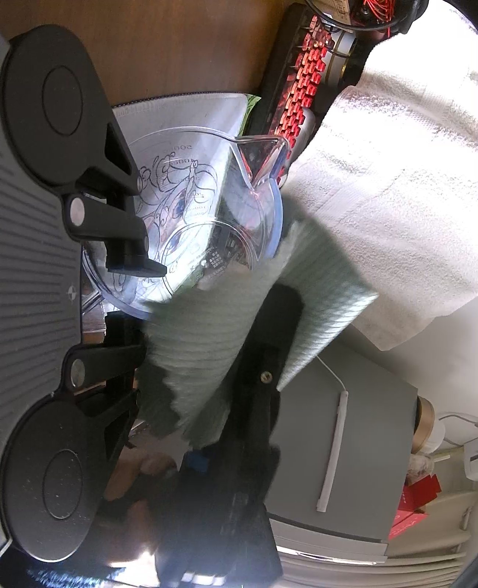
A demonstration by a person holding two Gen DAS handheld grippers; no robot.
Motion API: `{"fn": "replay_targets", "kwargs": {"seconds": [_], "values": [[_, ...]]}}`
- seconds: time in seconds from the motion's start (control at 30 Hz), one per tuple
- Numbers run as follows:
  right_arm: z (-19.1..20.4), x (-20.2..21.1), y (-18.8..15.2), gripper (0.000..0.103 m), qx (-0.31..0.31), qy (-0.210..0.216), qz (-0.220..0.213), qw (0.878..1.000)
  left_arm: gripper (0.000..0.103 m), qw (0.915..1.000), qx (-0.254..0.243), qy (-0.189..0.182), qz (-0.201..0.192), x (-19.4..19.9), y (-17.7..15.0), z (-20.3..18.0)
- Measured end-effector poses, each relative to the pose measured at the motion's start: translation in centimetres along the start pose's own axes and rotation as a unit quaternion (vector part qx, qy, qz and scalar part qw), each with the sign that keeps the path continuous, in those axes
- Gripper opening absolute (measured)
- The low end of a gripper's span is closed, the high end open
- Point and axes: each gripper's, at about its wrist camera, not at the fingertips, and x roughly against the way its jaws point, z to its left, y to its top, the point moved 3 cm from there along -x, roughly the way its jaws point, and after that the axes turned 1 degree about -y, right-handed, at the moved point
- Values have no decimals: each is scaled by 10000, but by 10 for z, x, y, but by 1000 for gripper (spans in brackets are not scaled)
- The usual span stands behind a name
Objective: Clean container
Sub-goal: 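Wipe the cloth up and down the jug's outer side with the right tool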
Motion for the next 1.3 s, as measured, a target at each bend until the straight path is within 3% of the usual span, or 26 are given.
{"fn": "replay_targets", "kwargs": {"seconds": [0.17,0.47,0.7,1.07,1.3], "values": [[-6,2,2,15,14,-3,-3,10000,17,10000,-11,6,4,0,0,0],[-53,15,0,16,-311,-966,-103,9948,17,10000,-10,3,4,0,0,0],[-41,16,-4,16,-198,-912,-76,9956,17,10000,-11,-1,4,0,0,0],[7,19,-10,16,296,-56,-23,9995,17,10000,1,-5,10,0,0,0],[-5,22,-8,16,262,-189,-34,9995,17,10000,-2,0,11,0,-1,1]]}}
